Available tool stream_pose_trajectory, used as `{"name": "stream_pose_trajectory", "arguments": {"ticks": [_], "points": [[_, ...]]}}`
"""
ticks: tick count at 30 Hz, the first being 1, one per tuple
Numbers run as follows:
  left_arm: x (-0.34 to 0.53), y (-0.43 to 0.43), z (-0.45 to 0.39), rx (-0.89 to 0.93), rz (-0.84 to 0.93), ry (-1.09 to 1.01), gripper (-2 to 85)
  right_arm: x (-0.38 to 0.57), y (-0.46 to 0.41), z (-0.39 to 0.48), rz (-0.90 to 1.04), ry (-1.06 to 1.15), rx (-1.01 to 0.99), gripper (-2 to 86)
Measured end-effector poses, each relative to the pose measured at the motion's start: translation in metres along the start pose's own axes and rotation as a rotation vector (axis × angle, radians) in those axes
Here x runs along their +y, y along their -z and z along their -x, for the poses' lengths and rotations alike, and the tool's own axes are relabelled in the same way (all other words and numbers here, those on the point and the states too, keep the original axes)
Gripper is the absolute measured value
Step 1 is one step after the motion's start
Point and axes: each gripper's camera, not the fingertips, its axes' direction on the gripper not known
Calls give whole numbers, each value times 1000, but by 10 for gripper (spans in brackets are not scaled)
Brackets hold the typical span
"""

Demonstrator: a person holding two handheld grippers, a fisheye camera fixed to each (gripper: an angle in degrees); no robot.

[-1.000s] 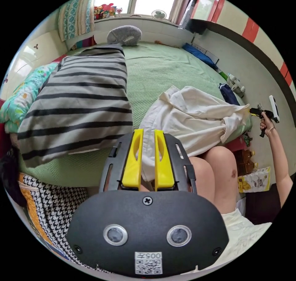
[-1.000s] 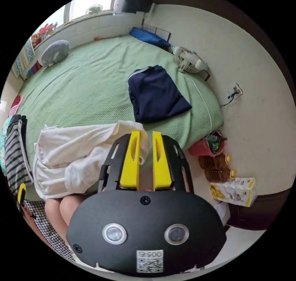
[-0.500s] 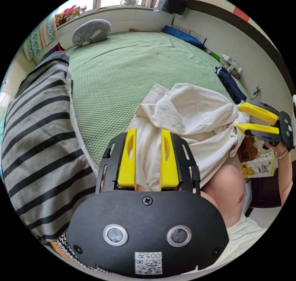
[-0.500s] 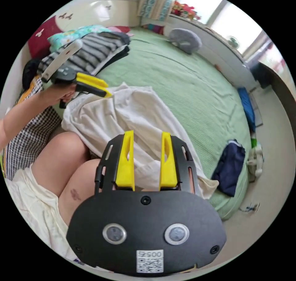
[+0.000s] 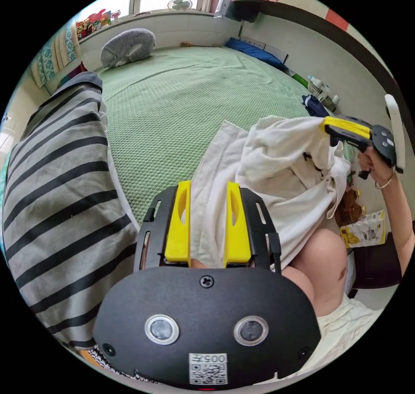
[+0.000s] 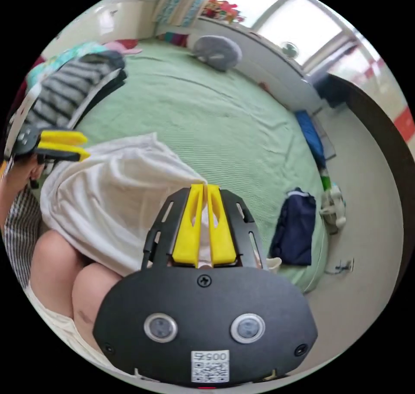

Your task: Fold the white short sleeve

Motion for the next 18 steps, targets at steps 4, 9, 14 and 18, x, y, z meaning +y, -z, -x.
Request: {"name": "stream_pose_trajectory", "arguments": {"ticks": [4, 9, 14, 18], "points": [[-19, -5, -14, -5, -23, -33, 119, 11, 4, -85, 30, -279, 59, -16], [-66, -28, -45, -37, 8, -101, 130, 47, 13, -158, 69, -489, 108, -16], [-102, -54, -66, -121, 66, -94, 132, 75, 24, -179, 85, -541, 184, -16], [-105, -65, -74, -127, 85, -37, 125, 88, 29, -192, 103, -554, 195, -16]]}}
